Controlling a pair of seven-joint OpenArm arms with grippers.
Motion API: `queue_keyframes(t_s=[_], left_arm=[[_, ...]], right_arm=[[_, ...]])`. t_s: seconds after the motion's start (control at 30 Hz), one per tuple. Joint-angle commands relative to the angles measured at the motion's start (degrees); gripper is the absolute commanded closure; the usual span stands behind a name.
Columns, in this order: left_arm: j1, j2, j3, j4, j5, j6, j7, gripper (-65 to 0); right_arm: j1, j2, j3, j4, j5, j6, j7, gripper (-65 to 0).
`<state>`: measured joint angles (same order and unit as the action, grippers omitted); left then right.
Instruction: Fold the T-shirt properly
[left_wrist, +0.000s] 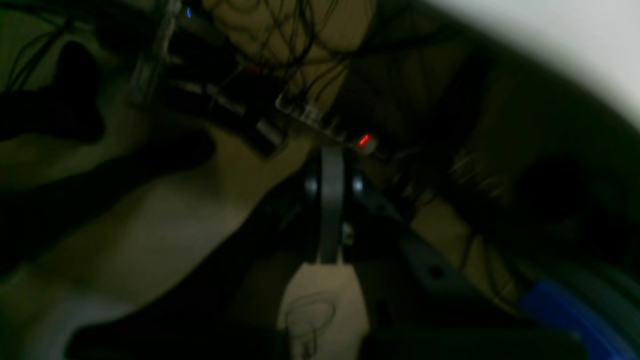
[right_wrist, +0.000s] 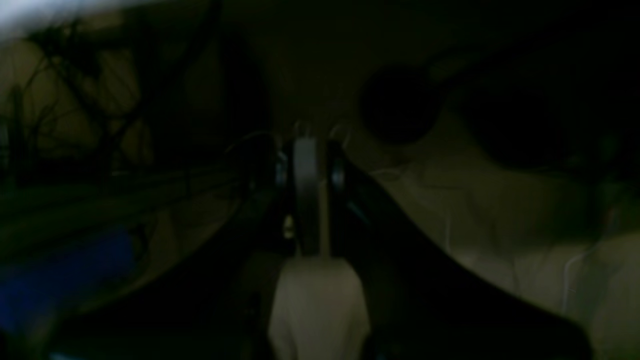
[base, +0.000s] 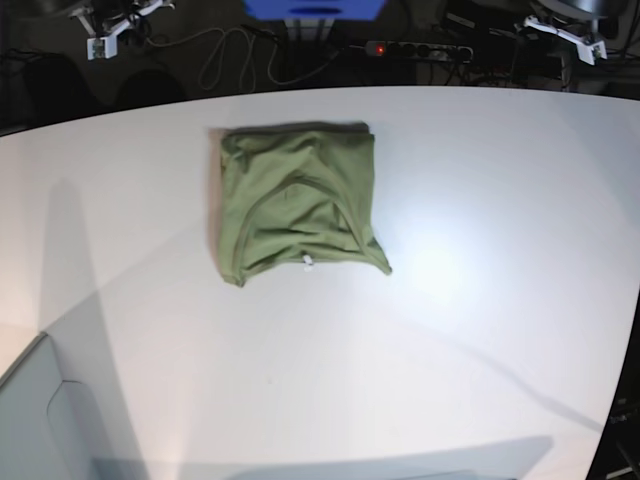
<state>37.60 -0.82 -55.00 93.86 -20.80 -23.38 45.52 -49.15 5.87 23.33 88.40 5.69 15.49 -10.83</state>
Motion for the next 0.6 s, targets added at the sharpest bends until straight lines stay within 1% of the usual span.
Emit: queue_keyframes(t_s=[0.0, 0.1, 0.2, 0.23, 0.27, 0.33, 0.37, 0.4, 0.47, 0.53, 0.57], left_arm=[[-0.29, -0.46, 2.04, -2.39, 2.64, 0.04, -3.10, 0.0], [-3.10, -0.63, 7.75, -14.35, 12.58, -0.23, -13.12, 0.0], [-6.62, -0.89, 10.74, -27.80, 18.91, -0.05, -22.97, 0.0], [-7.93, -1.69, 11.62, -32.37, 20.75, 0.04, -25.78, 0.0], [-9.43, -2.83, 12.94, -37.73, 22.60, 0.04, -28.59, 0.0], [-13.21, -5.73, 16.19, -50.48, 25.76, 0.04, -34.40, 0.0], [-15.49, -7.58, 17.60, -56.99, 26.47, 0.12, -37.39, 0.0], [-18.22, -9.07, 19.44, -64.37, 26.91, 0.12, -41.69, 0.0], [-22.70, -11.18, 23.31, -75.97, 27.08, 1.00, -49.34, 0.0], [-26.48, -12.32, 29.11, -84.59, 27.17, 3.82, -56.29, 0.0], [-27.63, -12.41, 32.10, -85.82, 27.17, 5.05, -58.13, 0.0]], right_arm=[[0.93, 1.03, -1.66, -3.96, 0.86, 0.12, 3.49, -0.1], [6.29, 2.44, -6.32, -19.17, 0.77, 0.03, 9.99, -0.1], [12.27, 2.61, -10.72, -34.55, 0.50, 0.03, 18.26, -0.1], [14.20, 2.79, -12.48, -38.86, -0.20, -0.06, 20.72, -0.1], [16.05, 3.32, -14.32, -42.99, -1.61, -0.85, 23.27, -0.1], [19.56, 3.49, -17.57, -50.64, -5.83, -6.91, 28.72, -0.1], [20.97, 3.49, -18.80, -53.81, -7.76, -11.22, 31.18, -0.1], [22.46, 3.49, -20.21, -56.97, -9.25, -16.23, 33.64, -0.1], [25.28, 3.23, -22.23, -61.46, -10.13, -24.67, 36.10, -0.1], [28.35, 2.18, -24.52, -65.94, -10.13, -32.41, 36.19, -0.2], [29.85, 1.82, -25.40, -67.70, -10.13, -34.96, 36.19, -0.2]])
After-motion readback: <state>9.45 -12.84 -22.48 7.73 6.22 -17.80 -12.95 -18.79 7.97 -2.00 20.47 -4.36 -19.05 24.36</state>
